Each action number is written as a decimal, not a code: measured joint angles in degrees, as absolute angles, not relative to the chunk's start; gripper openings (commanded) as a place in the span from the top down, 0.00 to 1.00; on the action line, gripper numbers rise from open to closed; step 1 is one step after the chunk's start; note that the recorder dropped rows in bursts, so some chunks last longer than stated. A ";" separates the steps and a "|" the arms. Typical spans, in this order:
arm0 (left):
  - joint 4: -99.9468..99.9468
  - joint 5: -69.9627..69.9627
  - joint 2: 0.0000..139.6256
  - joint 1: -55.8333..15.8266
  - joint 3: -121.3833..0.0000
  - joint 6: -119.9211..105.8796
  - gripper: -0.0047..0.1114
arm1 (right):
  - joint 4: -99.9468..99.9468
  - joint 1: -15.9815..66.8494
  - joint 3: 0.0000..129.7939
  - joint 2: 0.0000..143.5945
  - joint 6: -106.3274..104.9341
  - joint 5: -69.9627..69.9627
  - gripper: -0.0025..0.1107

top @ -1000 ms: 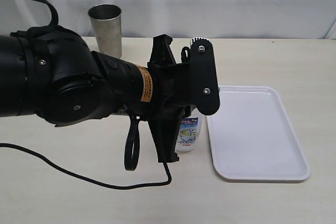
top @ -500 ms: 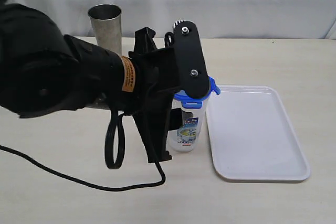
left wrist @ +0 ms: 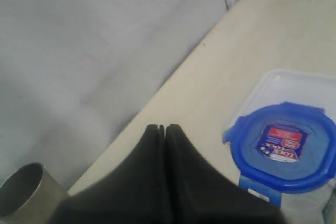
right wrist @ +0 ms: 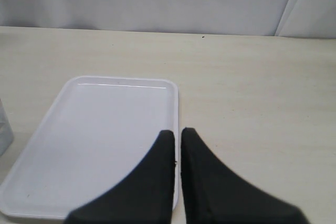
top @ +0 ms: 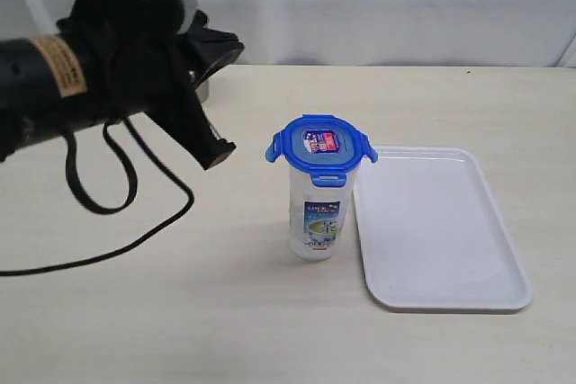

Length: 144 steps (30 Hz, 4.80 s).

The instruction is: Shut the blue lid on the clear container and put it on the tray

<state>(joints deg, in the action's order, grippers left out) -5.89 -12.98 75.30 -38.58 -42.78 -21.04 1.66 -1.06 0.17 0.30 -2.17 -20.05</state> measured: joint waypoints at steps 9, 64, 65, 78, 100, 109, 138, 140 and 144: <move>-35.68 -37.57 81.56 -20.81 -31.98 6.78 0.96 | 1.66 -1.06 0.17 0.30 -2.17 -20.05 0.94; -62.32 -64.51 126.87 -17.57 -49.54 13.69 0.38 | -17.82 -1.06 0.13 4.86 -0.43 10.94 0.94; -62.32 -64.05 126.96 -18.08 -49.69 13.84 0.38 | -17.82 -1.06 0.13 7.11 0.00 12.05 0.94; -60.18 -59.24 126.96 -19.20 -49.82 13.57 0.38 | -10.27 -1.06 22.67 55.26 -0.55 7.92 0.94; -58.51 -59.01 126.96 -19.25 -49.82 13.44 0.38 | 62.67 -15.51 41.22 94.79 42.48 55.32 0.94; -59.25 -59.01 126.96 -19.25 -49.82 13.44 0.38 | 76.88 -27.13 43.65 107.44 51.76 66.85 0.94; -63.88 -65.39 126.96 -19.25 -49.82 14.79 0.38 | 87.38 -14.61 46.39 116.06 43.30 69.33 0.94; -63.88 -65.49 126.96 -19.25 -49.82 15.51 0.38 | 86.69 -14.52 46.39 116.06 43.30 69.33 0.94; -64.01 -65.61 126.96 -19.25 -50.67 16.39 0.38 | 85.87 -14.52 46.39 116.06 43.30 69.33 0.94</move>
<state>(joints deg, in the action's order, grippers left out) -64.01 -65.61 126.96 -19.25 -50.67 16.39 85.87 -14.52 46.39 116.06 43.30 69.33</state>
